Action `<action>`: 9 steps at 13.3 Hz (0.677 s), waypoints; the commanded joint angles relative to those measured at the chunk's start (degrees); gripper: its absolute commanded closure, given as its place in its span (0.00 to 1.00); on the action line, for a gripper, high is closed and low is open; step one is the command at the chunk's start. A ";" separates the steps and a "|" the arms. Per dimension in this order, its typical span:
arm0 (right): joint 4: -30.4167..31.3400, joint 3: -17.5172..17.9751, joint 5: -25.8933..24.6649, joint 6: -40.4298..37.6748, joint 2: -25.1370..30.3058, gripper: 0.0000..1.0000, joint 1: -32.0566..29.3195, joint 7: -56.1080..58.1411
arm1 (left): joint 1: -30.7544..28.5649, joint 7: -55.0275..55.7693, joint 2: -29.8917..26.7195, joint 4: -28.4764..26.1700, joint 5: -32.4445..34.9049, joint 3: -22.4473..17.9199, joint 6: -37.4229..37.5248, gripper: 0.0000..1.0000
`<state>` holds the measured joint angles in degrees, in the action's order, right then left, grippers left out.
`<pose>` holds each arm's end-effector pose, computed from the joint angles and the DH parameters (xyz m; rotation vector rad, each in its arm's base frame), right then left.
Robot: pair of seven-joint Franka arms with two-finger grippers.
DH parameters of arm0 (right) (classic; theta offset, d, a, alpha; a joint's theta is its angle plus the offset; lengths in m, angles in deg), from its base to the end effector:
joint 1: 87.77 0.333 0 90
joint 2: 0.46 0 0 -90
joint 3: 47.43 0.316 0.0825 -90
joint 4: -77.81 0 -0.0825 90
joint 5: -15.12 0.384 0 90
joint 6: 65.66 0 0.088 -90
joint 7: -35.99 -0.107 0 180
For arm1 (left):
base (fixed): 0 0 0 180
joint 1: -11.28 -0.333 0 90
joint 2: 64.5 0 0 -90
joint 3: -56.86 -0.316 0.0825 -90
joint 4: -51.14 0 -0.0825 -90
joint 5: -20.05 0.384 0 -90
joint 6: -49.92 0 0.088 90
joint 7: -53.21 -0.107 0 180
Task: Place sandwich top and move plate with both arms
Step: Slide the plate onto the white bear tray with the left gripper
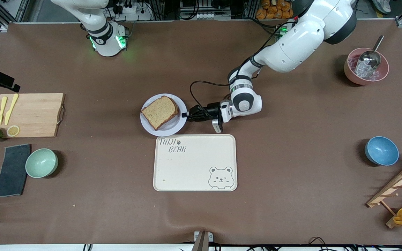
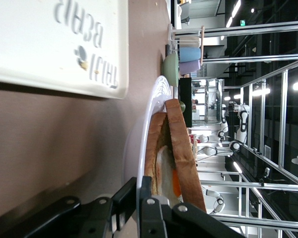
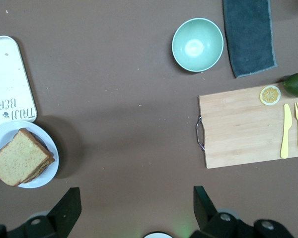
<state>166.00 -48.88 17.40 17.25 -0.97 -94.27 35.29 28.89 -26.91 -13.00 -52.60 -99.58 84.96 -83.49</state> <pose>0.5395 -0.0706 0.6242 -3.0836 0.2287 0.1522 0.4337 -0.4533 0.0916 1.7433 0.0424 0.0839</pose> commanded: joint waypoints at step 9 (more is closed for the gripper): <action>2.35 0.13 -0.08 0.93 -0.28 0.00 -1.41 -0.53 | -10.57 -1.44 -4.39 -2.35 -2.10 7.41 0.17 0.99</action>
<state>167.89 -49.14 17.40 17.68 -1.55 -95.32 35.29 21.36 -26.92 -15.23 -52.98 -99.60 90.18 -83.58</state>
